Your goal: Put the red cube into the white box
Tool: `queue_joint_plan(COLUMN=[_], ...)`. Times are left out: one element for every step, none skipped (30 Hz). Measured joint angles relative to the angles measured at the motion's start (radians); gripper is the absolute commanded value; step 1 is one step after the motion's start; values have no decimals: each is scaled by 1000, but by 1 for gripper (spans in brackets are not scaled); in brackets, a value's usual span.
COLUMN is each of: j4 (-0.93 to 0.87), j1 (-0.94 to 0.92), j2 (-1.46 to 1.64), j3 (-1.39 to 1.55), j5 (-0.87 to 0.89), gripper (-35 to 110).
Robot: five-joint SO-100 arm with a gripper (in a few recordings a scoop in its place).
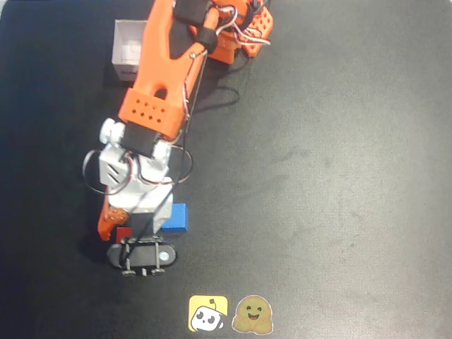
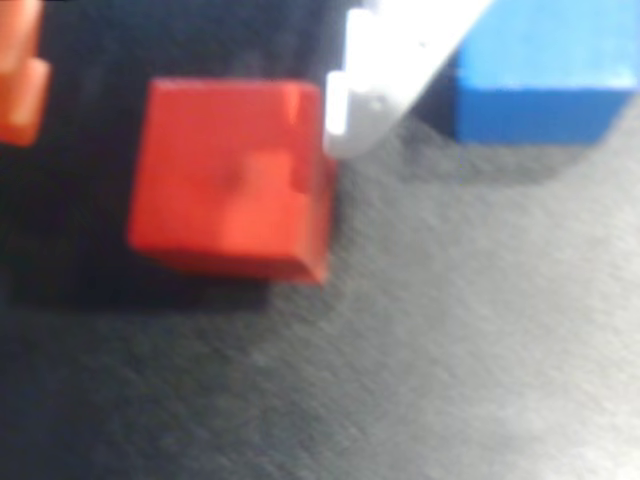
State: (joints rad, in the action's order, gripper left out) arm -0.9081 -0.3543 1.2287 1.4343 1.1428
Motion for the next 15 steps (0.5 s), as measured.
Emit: queue_joint_plan(j4=[0, 0, 0, 2, 8, 14, 17, 18, 21, 25, 25, 25, 28, 32, 38], j1=[0, -3, -5, -5, -2, 3, 6, 8, 8, 8, 5, 3, 0, 0, -2], j2=[-3, -9, -11, -11, -11, -11, -11, -11, -15, -18, -21, -28, -29, -34, -37], j3=[-2, -3, -3, -3, -5, -5, -5, -5, -5, -5, -5, -5, -5, -5, -5], j5=[0, 0, 0, 0, 2, 0, 0, 0, 0, 0, 0, 0, 0, 0, 0], gripper=[26, 26, 26, 26, 26, 26, 26, 26, 26, 26, 26, 26, 26, 26, 26])
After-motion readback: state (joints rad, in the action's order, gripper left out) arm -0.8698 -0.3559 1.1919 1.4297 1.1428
